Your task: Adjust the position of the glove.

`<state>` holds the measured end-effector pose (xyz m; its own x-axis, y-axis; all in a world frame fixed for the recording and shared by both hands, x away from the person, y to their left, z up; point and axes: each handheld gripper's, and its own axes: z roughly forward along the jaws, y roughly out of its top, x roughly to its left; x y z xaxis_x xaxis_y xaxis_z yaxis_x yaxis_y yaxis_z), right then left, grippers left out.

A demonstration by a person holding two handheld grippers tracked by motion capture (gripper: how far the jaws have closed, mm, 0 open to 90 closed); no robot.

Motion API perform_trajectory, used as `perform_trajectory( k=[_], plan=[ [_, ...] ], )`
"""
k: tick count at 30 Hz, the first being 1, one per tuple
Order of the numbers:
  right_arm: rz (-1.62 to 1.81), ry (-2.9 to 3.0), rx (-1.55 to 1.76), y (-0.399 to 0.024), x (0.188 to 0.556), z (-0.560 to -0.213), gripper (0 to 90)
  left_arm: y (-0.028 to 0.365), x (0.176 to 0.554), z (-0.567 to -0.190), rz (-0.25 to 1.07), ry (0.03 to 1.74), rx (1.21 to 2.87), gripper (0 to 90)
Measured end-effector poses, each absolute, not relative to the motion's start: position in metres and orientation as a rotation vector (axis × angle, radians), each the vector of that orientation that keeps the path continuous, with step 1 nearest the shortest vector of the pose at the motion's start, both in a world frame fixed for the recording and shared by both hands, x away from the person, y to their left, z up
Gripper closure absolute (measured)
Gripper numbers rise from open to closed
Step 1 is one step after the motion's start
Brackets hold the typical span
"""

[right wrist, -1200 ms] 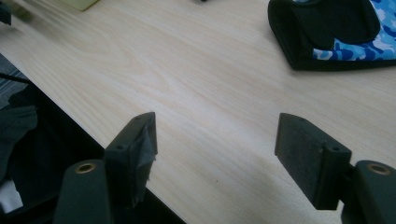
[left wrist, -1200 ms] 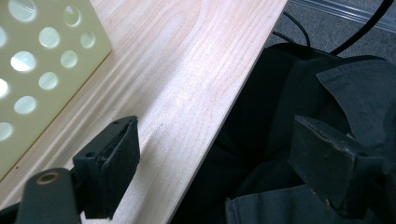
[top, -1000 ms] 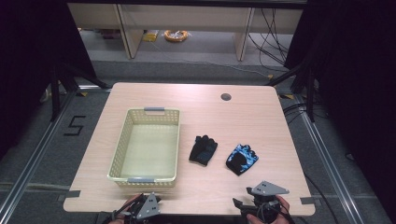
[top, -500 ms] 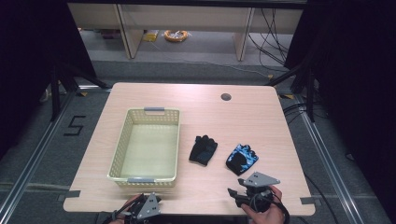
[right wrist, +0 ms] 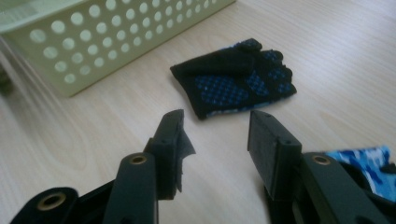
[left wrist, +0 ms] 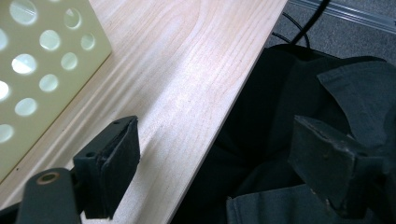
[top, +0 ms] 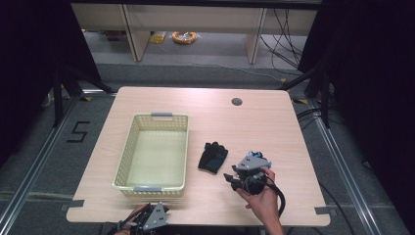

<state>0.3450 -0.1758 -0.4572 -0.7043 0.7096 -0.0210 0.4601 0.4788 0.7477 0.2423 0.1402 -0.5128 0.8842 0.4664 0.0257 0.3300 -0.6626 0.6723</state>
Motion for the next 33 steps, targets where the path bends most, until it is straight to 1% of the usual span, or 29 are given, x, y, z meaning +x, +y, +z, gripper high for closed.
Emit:
perform_trajectory(
  k=[1,6,11,12,14,15,16,19,22,33],
  plan=[
    [1.063,2.398,0.979,-0.173,0.35,-0.457,58.0,0.14,0.242,-0.514,0.233,0.586,2.34,16.3],
    [1.019,2.413,0.974,-0.161,0.371,-0.456,58.7,0.141,0.241,-0.513,0.251,0.595,2.335,16.3],
    [0.997,2.421,0.992,-0.151,0.39,-0.458,60.9,0.14,0.242,-0.514,0.23,0.587,2.339,16.3],
    [0.987,2.428,0.994,-0.149,0.393,-0.459,62.8,0.14,0.242,-0.514,0.231,0.586,2.341,16.3],
    [0.966,2.44,0.989,-0.145,0.399,-0.46,69.3,0.141,0.242,-0.513,0.245,0.592,2.344,16.3],
    [0.959,2.436,0.986,-0.143,0.401,-0.461,72.4,0.14,0.241,-0.513,0.231,0.602,2.326,16.3],
    [0.953,2.445,0.964,-0.141,0.403,-0.462,77.0,0.141,0.242,-0.513,0.246,0.593,2.34,16.3],
    [0.962,2.469,0.952,-0.133,0.407,-0.465,85.1,0.141,0.241,-0.513,0.247,0.593,2.334,16.3],
    [0.962,2.471,0.945,-0.126,0.411,-0.471,90.0,0.141,0.241,-0.513,0.246,0.591,2.339,16.4],
    [0.893,2.537,0.941,-0.112,0.419,-0.485,90.0,0.141,0.241,-0.512,0.255,0.586,2.341,16.3]
  ],
)
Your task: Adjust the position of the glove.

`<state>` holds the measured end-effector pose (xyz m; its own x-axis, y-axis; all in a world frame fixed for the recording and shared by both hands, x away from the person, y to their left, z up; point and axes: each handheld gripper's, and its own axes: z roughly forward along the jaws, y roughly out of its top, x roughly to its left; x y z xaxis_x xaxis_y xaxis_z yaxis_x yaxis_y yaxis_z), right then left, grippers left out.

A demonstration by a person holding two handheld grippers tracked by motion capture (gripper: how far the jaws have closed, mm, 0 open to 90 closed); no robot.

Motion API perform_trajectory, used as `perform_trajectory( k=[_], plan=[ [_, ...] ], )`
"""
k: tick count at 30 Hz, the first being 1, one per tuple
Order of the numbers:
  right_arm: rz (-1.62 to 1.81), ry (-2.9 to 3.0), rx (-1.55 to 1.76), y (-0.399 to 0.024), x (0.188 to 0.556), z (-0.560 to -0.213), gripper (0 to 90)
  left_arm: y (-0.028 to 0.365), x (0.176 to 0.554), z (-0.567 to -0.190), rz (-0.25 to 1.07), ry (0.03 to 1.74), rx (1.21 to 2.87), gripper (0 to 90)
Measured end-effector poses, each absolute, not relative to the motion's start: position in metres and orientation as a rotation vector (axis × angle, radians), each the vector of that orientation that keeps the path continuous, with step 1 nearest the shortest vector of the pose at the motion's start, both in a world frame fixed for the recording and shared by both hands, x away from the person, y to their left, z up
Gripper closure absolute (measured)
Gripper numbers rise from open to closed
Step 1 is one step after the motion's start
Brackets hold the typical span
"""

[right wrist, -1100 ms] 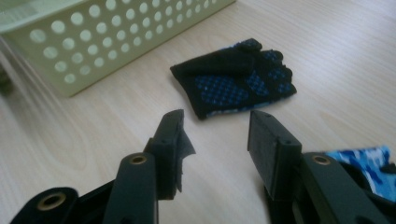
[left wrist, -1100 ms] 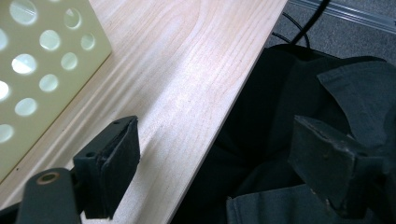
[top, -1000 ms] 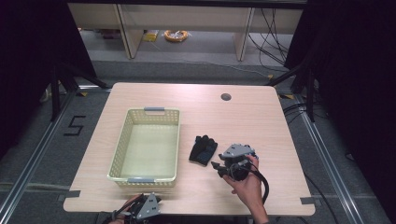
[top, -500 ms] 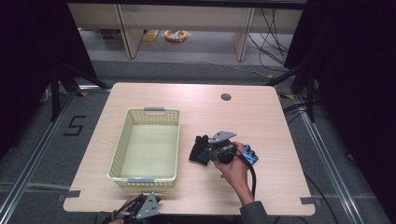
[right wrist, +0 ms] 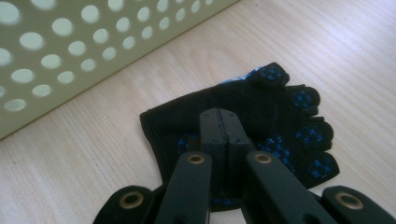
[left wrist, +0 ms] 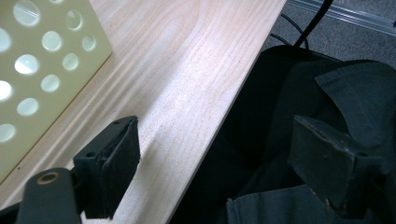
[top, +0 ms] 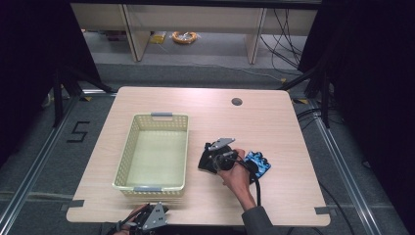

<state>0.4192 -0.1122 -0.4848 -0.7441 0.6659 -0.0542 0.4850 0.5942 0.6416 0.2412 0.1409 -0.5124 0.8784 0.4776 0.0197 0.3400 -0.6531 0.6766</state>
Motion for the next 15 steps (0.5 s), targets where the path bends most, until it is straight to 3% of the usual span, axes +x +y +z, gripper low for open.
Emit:
perform_trajectory(
  k=[15],
  plan=[
    [0.857,2.563,0.934,-0.106,0.417,-0.496,90.0,0.142,0.241,-0.511,0.245,0.588,2.339,16.4]
  ],
)
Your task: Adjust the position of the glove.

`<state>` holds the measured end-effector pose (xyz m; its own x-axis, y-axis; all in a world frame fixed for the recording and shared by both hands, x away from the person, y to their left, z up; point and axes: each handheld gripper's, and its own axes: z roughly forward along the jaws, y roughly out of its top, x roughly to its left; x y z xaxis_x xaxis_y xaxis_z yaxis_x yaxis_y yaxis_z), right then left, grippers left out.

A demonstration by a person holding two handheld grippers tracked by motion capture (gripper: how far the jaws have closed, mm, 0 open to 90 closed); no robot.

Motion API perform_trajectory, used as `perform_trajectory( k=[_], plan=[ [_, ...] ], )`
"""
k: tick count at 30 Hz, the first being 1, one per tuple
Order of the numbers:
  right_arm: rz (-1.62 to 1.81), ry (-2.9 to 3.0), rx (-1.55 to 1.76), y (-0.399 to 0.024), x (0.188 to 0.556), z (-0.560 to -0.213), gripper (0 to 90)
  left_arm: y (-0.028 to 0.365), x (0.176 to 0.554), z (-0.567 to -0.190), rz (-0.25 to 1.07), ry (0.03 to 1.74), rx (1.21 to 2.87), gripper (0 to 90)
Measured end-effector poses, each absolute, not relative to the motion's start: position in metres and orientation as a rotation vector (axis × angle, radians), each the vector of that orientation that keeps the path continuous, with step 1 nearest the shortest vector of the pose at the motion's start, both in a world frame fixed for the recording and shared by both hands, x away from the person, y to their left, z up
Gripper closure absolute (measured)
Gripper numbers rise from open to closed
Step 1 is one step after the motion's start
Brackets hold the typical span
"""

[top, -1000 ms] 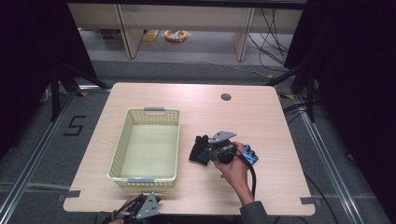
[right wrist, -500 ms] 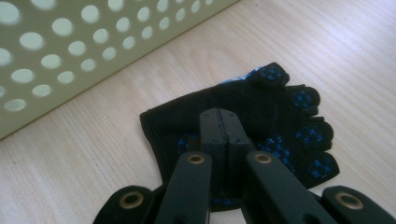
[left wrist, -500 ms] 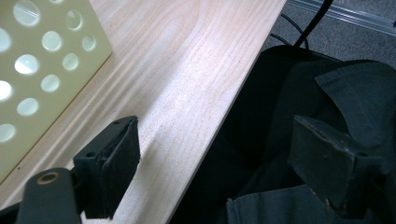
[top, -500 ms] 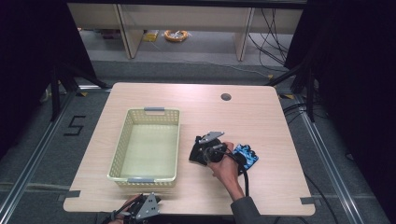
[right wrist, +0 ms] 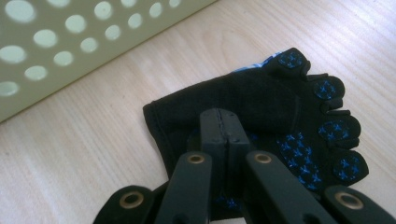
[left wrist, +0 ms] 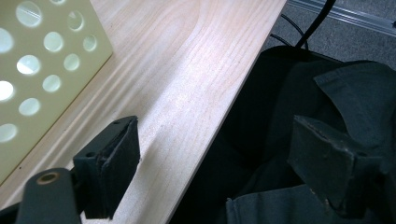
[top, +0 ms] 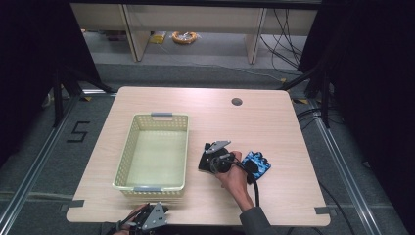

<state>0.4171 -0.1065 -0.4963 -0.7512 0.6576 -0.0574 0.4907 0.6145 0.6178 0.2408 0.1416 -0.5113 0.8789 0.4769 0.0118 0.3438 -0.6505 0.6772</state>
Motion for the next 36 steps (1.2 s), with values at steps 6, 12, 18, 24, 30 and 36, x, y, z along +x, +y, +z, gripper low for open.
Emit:
perform_trajectory(
  k=[6,12,18,24,30,36],
  plan=[
    [0.864,2.572,0.915,-0.114,0.404,-0.497,90.0,0.142,0.24,-0.511,0.251,0.59,2.33,16.4],
    [0.88,2.612,0.898,-0.122,0.386,-0.495,90.0,0.142,0.24,-0.511,0.256,0.586,2.332,16.4],
    [0.861,2.663,0.856,-0.13,0.361,-0.493,90.0,0.142,0.24,-0.511,0.251,0.59,2.332,16.4],
    [0.884,2.699,0.877,-0.134,0.337,-0.492,90.0,0.141,0.24,-0.511,0.249,0.585,2.344,16.4],
    [0.915,2.703,0.915,-0.134,0.324,-0.493,89.9,0.141,0.241,-0.511,0.248,0.585,2.342,16.4],
    [0.924,2.7,0.901,-0.132,0.322,-0.493,87.6,0.141,0.24,-0.511,0.243,0.586,2.341,16.4]
  ],
)
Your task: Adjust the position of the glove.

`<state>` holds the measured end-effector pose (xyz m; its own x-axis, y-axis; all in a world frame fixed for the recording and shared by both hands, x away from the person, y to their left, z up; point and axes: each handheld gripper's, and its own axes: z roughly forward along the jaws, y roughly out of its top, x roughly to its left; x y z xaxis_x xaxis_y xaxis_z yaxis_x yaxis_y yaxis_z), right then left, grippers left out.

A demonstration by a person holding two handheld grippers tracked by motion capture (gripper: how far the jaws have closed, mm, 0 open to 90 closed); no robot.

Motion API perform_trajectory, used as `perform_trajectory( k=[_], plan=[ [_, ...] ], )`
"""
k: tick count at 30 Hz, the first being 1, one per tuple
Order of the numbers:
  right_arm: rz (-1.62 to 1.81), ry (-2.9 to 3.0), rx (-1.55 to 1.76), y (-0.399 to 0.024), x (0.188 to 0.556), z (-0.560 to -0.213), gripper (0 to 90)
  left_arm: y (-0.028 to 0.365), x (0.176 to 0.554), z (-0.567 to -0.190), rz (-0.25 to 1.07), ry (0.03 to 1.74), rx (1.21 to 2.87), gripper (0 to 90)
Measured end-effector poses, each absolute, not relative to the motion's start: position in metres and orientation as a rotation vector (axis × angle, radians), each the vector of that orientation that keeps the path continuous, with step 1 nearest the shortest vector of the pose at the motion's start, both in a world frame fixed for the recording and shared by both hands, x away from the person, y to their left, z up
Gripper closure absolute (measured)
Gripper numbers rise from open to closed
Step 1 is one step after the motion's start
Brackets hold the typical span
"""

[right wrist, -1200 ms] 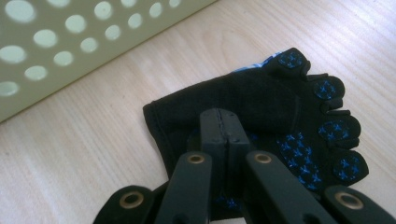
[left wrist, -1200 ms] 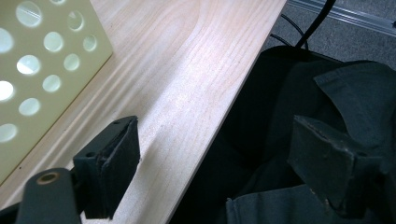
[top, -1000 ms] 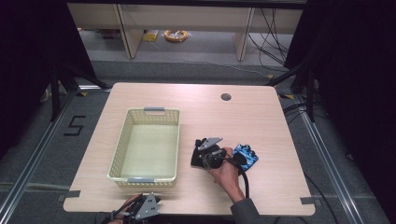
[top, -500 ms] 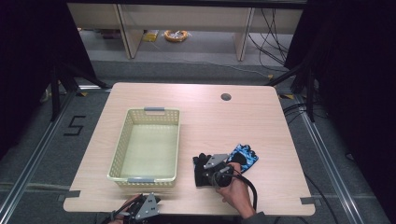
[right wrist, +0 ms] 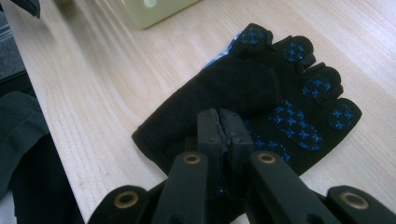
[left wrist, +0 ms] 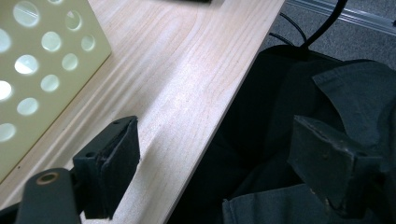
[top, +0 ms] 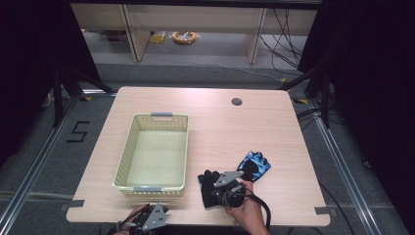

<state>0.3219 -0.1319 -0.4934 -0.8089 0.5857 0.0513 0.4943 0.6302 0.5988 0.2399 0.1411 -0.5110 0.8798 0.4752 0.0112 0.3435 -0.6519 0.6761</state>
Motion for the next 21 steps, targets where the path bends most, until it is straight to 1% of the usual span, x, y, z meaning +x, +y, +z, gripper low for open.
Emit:
perform_trajectory(
  k=[8,13,17,21],
  plan=[
    [0.957,2.676,0.913,-0.133,0.323,-0.496,83.6,0.141,0.24,-0.511,0.245,0.587,2.339,16.4],
    [0.978,2.653,0.933,-0.137,0.325,-0.491,80.6,0.142,0.24,-0.511,0.257,0.585,2.341,16.4],
    [1.031,2.59,0.926,-0.151,0.33,-0.48,78.2,0.142,0.24,-0.511,0.251,0.588,2.329,16.4],
    [1.048,2.498,1.015,-0.173,0.335,-0.469,75.6,0.141,0.24,-0.511,0.248,0.584,2.332,16.4]
  ],
)
